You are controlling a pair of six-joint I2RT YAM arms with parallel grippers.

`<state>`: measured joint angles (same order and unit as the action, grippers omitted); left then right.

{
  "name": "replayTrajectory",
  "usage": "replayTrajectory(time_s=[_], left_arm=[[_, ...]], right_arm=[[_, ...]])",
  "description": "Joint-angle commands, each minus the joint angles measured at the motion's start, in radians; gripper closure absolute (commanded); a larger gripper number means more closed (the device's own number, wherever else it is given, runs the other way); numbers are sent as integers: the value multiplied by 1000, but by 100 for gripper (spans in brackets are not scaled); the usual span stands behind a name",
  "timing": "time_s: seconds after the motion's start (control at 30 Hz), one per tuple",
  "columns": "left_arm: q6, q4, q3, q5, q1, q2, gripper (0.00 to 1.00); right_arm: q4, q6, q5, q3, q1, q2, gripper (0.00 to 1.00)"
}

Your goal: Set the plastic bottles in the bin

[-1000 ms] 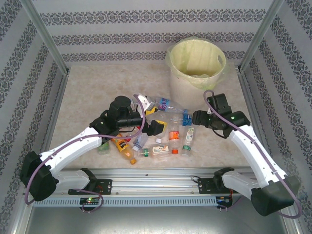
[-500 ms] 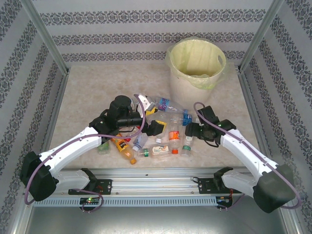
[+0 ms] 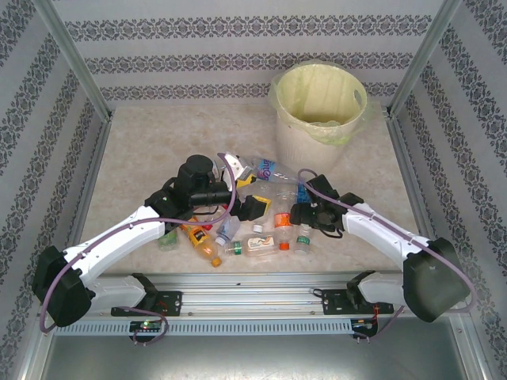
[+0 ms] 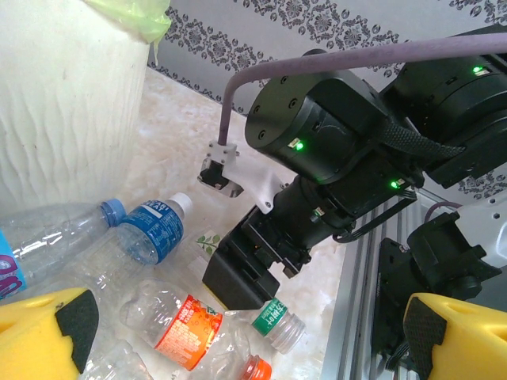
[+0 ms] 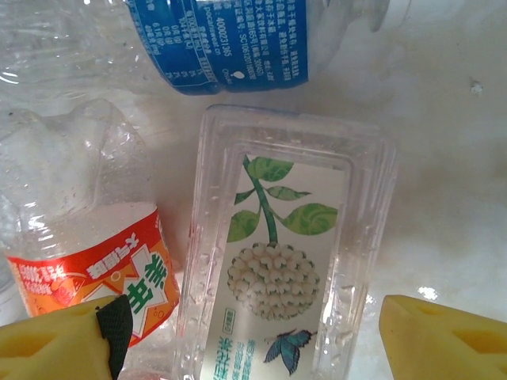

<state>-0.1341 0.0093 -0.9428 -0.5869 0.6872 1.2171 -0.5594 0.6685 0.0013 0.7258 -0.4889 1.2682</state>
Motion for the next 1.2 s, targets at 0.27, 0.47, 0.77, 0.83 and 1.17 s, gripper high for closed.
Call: replayTrajectory(time_s=[0.27, 0.47, 0.77, 0.83, 1.17], left_arm=[[20, -13, -36, 3, 12, -24, 0], [25, -13, -34, 13, 12, -27, 0], [21, -6, -25, 24, 12, -28, 0], [14, -6, -28, 25, 11, -24, 0], [-44, 57, -12, -4, 10, -31, 0]], right_arm=[[58, 31, 70, 12, -10, 112, 24], [75, 32, 76, 14, -10, 153, 31], [57, 2, 110, 1, -8, 107, 40], [44, -10, 118, 1, -8, 79, 41], [-34, -56, 141, 21, -8, -87, 44]])
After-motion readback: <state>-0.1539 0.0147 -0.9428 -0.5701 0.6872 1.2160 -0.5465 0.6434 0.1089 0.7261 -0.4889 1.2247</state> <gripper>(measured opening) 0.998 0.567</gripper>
